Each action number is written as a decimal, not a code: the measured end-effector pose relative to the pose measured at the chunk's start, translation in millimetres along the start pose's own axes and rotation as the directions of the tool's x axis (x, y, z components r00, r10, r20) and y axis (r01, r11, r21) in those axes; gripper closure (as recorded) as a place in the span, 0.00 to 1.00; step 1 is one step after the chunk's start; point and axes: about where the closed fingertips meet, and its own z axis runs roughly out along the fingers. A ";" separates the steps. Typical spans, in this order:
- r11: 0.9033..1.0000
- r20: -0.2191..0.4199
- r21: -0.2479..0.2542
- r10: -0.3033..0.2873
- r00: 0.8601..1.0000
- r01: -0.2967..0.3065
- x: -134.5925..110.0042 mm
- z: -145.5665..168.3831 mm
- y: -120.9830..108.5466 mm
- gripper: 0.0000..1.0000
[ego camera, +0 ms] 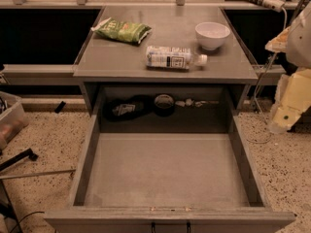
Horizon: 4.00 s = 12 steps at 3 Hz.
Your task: Place blue plastic bottle into top drawer
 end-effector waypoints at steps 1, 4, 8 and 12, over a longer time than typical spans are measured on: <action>1.000 0.000 0.000 0.000 1.000 0.000 0.0 0.1 0.0 0.00; 0.993 0.050 0.037 -0.115 0.992 0.113 -63.2 82.3 -30.4 0.00; 0.958 0.057 0.151 -0.255 0.965 0.244 -116.9 100.3 -128.8 0.00; 0.950 0.096 0.101 -0.304 0.948 0.294 -156.1 145.0 -186.4 0.00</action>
Offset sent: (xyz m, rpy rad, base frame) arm 0.0071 0.0163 -0.0414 0.0256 0.0028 -0.0150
